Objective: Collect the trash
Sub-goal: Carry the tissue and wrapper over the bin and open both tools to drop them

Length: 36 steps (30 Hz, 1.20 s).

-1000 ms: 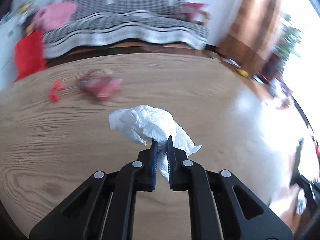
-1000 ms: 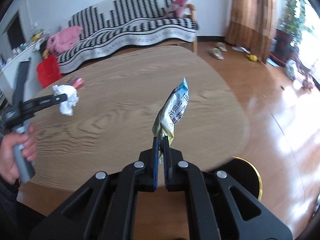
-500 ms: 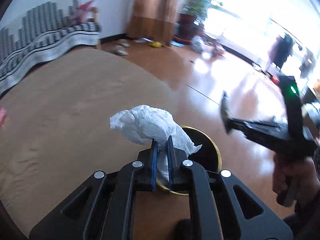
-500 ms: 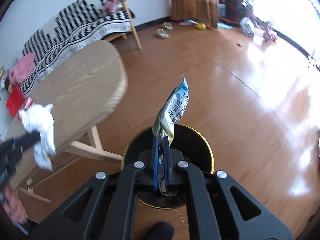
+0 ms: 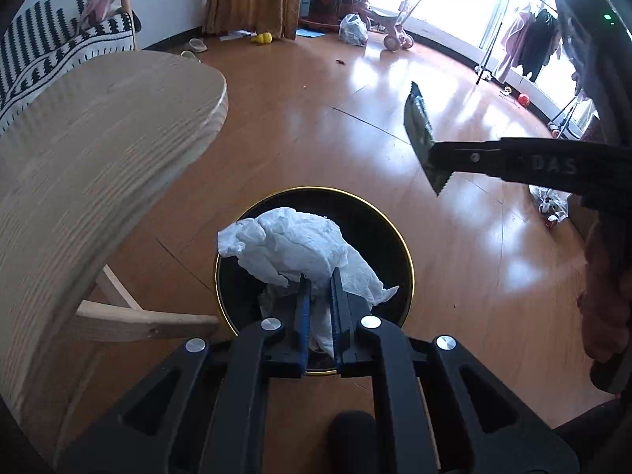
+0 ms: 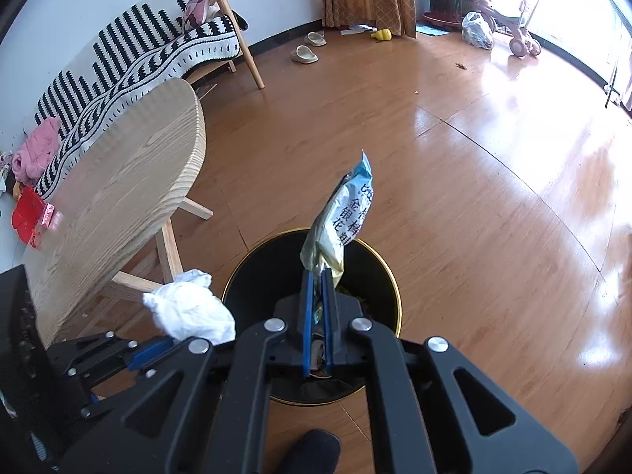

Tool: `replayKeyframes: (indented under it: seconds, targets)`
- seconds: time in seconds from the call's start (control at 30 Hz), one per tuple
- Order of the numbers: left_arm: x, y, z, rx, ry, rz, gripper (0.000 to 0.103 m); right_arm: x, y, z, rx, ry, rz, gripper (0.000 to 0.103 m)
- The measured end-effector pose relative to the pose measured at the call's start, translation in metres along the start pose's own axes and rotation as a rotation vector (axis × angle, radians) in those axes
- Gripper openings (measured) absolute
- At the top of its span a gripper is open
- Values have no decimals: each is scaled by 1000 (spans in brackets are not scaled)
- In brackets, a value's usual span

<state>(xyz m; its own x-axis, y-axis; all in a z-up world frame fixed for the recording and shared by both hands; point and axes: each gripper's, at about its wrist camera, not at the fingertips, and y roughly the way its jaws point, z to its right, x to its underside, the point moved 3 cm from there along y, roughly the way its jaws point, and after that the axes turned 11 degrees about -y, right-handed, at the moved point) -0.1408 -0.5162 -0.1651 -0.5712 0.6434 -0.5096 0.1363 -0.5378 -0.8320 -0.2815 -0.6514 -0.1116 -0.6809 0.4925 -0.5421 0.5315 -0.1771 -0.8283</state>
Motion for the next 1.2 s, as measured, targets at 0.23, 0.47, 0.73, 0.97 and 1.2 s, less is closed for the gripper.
replayKeyframes:
  seconds: [0.23,0.47,0.73,0.97,1.2]
  targets:
    - [-1,4,5,10,-16,1,9,3,0,3,0,0,1,5]
    - [-6,-1,7,-2,-20,48,65,4,0,1,1,-5,0,5]
    - [-8,-14,9,-7,-5,75,72,0,5,-6,-7,-22,-18,5]
    - [-12,-39,6,-1,-9,119,77,-4,9,-18,-21,-45,-35,5]
    - [-19,-65,-16,-7,-51,163,80,-5,18,-24,-32,-55,-89,9]
